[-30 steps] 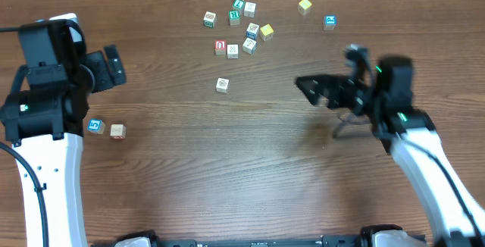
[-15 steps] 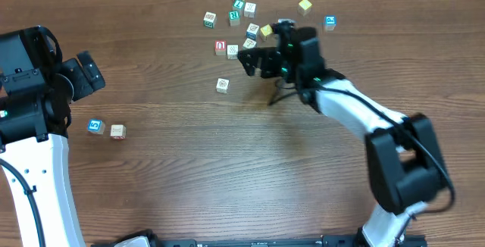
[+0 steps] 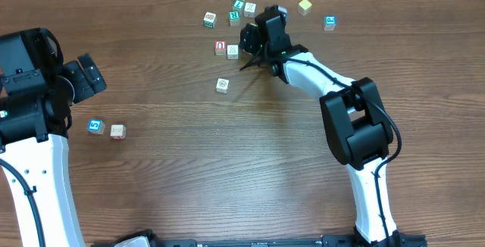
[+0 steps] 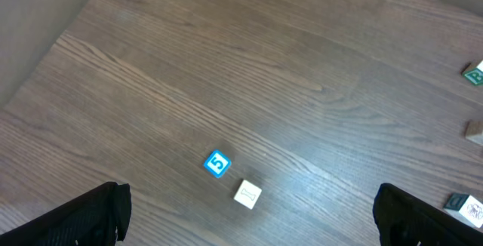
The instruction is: Form a horizontal line
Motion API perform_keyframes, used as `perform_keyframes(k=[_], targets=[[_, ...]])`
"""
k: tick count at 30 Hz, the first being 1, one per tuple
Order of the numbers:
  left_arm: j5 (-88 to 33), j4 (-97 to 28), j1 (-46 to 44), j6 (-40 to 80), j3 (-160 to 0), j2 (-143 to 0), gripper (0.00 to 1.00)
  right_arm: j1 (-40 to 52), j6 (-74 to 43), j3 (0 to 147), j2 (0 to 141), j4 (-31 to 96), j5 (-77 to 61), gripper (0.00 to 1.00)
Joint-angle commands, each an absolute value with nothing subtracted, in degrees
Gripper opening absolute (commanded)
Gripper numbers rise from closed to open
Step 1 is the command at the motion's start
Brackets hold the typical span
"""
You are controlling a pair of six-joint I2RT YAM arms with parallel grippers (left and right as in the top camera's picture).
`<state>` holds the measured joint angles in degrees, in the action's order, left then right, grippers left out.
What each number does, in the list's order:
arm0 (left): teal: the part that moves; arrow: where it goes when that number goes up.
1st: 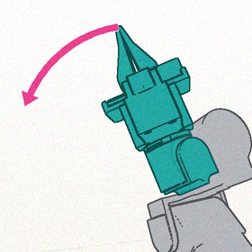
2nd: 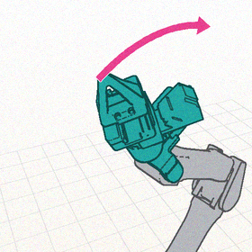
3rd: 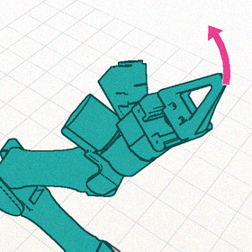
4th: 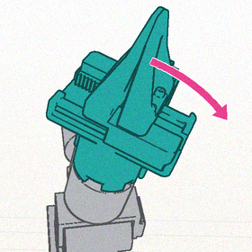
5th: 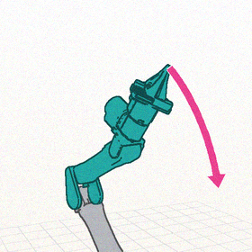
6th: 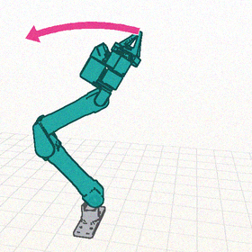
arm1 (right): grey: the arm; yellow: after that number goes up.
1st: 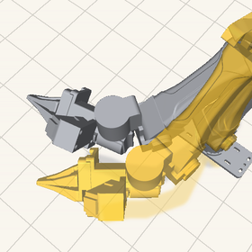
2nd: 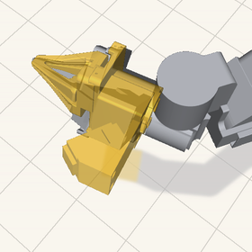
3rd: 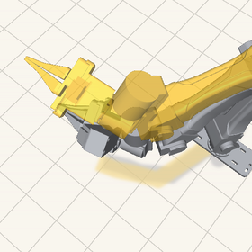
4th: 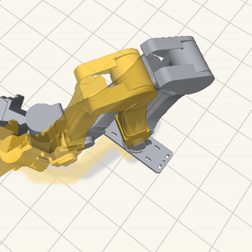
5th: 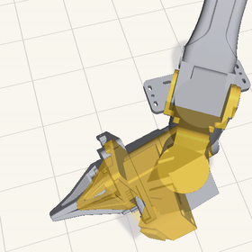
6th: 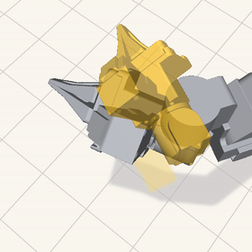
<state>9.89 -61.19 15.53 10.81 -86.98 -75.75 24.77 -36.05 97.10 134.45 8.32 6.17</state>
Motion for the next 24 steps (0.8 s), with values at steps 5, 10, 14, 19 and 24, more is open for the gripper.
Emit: perform_keyframes(k=[5, 10, 14, 19, 24], targets=[[10.70, -60.38, 15.73, 11.79, -87.35, -75.31, 1.00, 27.33, -39.66, 98.72, 137.03, 9.13, 10.17, 0.70], [11.11, -60.16, 15.75, 11.14, -87.35, -75.37, 0.99, 27.59, -35.75, 98.72, 137.43, 9.43, 12.27, 0.41], [11.09, -60.16, 15.75, 11.16, -87.35, -75.79, 1.00, 27.59, -34.20, 98.74, 137.40, 9.32, 12.67, 0.34], [10.87, -60.18, 15.73, 11.16, -87.35, -76.82, 1.00, 27.86, -30.52, 99.61, 136.51, 10.07, 12.43, 0.27], [10.92, -59.68, 15.75, 11.16, -87.39, -75.55, 0.99, 28.34, -24.97, 101.23, 130.34, 17.54, 12.43, 0.24]])
